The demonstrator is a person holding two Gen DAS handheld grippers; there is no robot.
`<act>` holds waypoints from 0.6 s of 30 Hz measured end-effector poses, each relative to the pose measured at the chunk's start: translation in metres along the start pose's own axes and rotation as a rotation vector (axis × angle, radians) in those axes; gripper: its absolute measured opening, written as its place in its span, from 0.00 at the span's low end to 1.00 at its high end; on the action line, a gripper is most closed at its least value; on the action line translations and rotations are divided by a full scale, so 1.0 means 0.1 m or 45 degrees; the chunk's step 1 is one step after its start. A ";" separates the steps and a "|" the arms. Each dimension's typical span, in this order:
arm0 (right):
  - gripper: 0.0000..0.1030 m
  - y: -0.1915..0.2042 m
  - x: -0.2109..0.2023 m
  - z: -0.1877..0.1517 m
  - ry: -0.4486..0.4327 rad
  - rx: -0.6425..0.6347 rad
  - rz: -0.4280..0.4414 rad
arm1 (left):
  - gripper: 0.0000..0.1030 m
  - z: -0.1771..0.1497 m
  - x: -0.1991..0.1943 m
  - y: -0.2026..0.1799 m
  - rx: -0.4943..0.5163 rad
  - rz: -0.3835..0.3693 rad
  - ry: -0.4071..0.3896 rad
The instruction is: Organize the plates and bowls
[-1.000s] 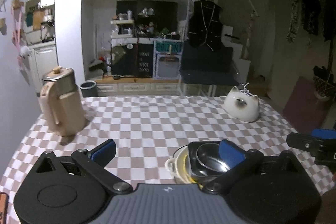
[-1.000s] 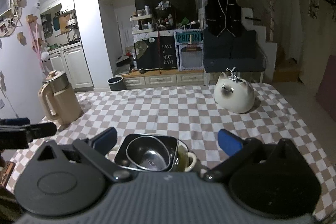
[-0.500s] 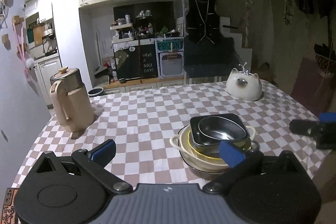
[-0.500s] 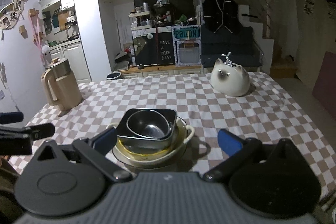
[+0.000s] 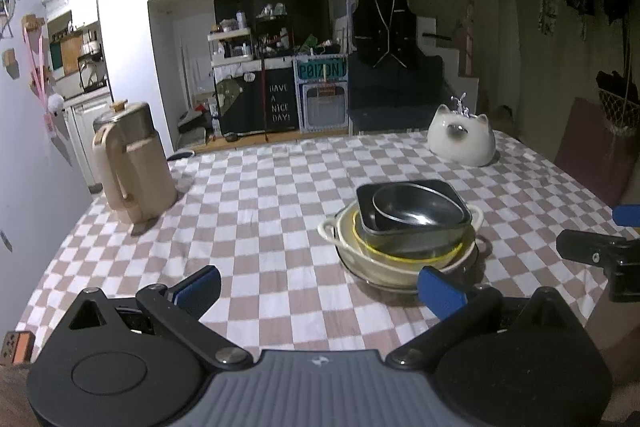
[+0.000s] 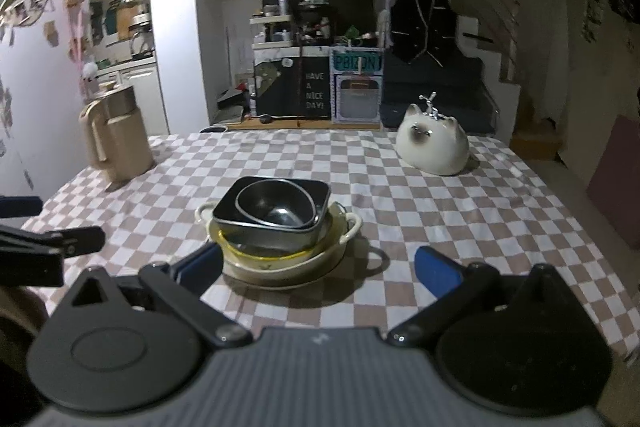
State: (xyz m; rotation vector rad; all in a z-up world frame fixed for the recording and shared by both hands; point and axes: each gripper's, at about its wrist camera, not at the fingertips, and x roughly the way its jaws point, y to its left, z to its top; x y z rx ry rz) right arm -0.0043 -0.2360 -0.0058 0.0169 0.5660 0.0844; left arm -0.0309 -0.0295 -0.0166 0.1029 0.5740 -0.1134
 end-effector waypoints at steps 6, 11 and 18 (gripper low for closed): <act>1.00 0.00 -0.04 -0.05 0.006 0.002 -0.001 | 1.00 -0.08 -0.02 0.02 -0.018 0.000 0.012; 1.00 -0.03 -0.01 -0.11 0.037 0.007 0.010 | 1.00 -0.12 -0.05 0.03 -0.026 -0.011 0.001; 1.00 -0.03 -0.04 -0.14 0.032 0.011 0.000 | 1.00 -0.16 -0.09 0.02 -0.026 -0.025 -0.005</act>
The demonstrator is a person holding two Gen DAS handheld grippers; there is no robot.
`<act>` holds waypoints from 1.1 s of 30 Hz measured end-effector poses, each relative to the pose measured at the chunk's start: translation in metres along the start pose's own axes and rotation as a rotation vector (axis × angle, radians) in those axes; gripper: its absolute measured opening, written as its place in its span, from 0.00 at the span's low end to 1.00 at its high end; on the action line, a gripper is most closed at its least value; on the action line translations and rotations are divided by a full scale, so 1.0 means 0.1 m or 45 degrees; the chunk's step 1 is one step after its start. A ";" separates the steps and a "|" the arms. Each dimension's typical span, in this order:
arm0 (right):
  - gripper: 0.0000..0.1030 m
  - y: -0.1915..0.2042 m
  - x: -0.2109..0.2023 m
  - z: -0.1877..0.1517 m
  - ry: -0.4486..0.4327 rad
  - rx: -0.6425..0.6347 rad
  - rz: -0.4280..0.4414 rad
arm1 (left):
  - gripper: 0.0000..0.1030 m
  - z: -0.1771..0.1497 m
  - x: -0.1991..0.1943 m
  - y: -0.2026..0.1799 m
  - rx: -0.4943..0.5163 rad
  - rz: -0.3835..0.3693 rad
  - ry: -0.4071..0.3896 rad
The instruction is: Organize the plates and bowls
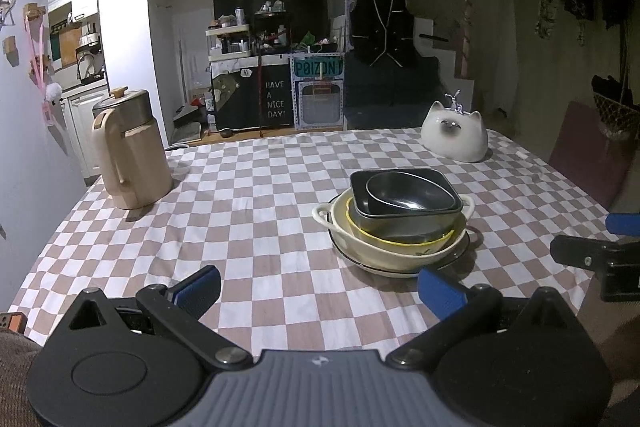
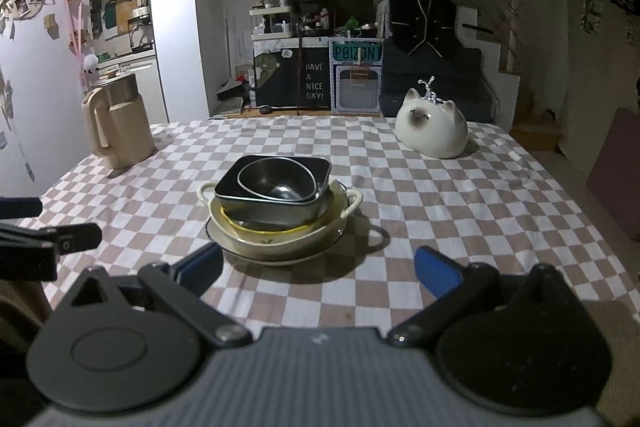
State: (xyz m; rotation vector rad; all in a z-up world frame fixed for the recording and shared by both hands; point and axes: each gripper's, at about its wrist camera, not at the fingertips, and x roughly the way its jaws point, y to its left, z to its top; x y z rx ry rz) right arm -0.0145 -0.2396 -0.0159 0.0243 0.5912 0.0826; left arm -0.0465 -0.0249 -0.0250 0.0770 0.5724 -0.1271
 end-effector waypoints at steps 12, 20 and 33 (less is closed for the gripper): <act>1.00 0.00 0.04 0.00 0.016 -0.011 0.014 | 1.00 -0.01 -0.03 0.05 -0.029 -0.001 0.005; 1.00 -0.01 0.04 -0.01 0.013 -0.005 0.014 | 1.00 0.00 -0.02 0.04 -0.020 -0.009 0.005; 1.00 -0.02 0.04 -0.01 0.011 -0.001 0.015 | 1.00 0.00 -0.01 0.03 -0.021 -0.011 0.005</act>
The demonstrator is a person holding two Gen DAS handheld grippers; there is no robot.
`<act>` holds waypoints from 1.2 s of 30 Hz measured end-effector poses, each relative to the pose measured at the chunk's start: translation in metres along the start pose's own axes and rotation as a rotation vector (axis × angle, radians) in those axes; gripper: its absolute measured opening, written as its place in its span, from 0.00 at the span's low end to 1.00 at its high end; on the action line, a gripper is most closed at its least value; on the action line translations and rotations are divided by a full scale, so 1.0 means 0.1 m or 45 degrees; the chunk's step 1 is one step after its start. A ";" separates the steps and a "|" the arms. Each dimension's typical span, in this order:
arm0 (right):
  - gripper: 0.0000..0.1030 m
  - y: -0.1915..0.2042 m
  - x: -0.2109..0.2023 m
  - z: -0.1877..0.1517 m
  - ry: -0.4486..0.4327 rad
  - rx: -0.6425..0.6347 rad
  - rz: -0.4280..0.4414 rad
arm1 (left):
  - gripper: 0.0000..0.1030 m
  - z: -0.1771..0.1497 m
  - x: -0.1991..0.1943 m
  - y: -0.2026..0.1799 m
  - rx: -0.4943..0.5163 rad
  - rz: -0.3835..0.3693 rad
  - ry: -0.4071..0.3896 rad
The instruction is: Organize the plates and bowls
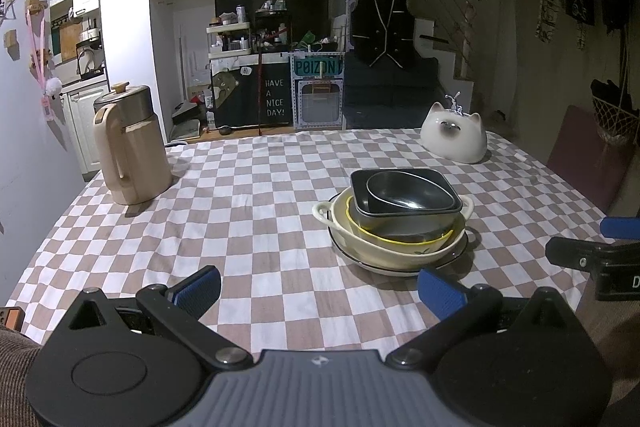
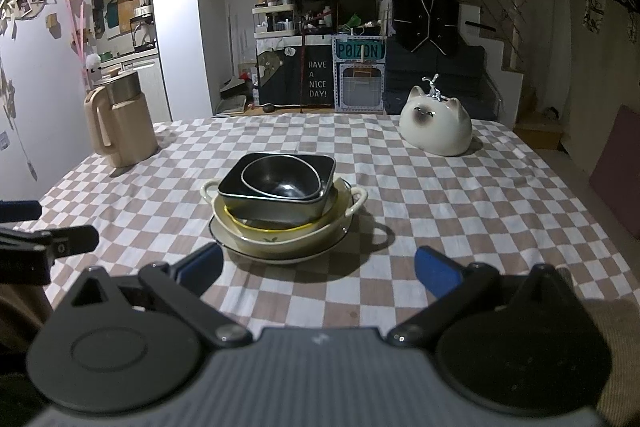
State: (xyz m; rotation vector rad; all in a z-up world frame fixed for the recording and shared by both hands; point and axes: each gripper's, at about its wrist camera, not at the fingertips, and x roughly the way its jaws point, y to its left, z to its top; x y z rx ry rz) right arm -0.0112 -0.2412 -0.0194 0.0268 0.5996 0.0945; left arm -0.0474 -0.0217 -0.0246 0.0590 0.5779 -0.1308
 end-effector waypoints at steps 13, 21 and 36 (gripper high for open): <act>1.00 0.02 -0.01 -0.01 0.001 0.000 0.000 | 1.00 0.00 0.00 -0.01 0.002 -0.001 -0.001; 1.00 0.02 0.00 -0.01 0.001 0.000 0.000 | 1.00 0.00 0.00 -0.01 0.001 -0.001 -0.001; 1.00 0.03 0.00 -0.01 0.001 0.006 0.000 | 1.00 0.00 0.00 -0.03 0.005 -0.001 -0.004</act>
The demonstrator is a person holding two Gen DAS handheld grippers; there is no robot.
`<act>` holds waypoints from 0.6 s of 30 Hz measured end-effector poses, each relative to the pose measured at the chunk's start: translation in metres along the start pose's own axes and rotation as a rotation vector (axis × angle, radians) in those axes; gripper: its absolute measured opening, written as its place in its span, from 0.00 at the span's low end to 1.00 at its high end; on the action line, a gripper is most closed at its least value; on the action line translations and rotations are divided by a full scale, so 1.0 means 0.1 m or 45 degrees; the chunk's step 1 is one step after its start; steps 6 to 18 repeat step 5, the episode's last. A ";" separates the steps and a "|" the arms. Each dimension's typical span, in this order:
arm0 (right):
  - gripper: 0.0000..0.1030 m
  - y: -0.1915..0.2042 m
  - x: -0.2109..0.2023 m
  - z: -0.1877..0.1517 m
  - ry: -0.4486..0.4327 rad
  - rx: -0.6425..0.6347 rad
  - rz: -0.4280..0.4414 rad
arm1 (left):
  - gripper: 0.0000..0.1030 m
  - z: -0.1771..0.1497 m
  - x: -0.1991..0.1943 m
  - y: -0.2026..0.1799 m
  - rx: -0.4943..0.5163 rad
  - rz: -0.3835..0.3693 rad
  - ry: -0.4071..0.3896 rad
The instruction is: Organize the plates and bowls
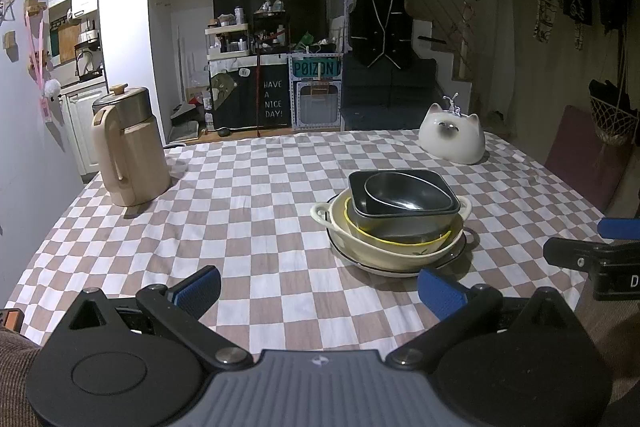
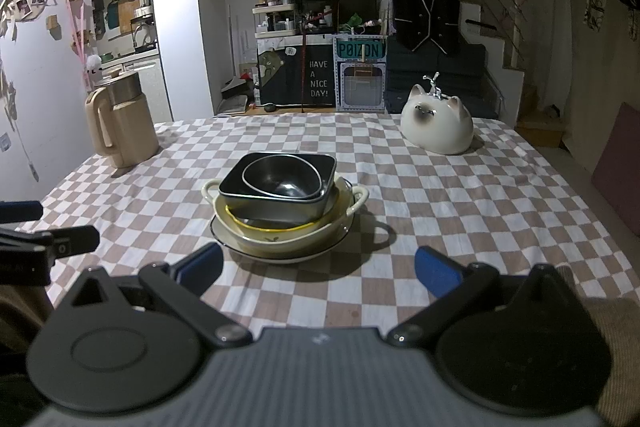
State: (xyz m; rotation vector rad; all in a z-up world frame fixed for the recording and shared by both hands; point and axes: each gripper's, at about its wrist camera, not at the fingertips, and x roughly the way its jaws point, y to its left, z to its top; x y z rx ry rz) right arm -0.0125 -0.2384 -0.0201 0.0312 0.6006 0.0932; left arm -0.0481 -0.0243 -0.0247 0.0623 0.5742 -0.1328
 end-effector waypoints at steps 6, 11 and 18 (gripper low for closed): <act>1.00 0.01 0.00 0.00 0.000 0.001 0.001 | 1.00 0.00 0.00 0.01 0.000 -0.002 0.002; 1.00 0.01 0.00 0.00 0.000 0.001 0.001 | 1.00 0.00 0.00 0.01 0.000 -0.002 0.002; 1.00 0.01 0.00 0.00 0.000 0.001 0.001 | 1.00 0.00 0.00 0.01 0.000 -0.002 0.002</act>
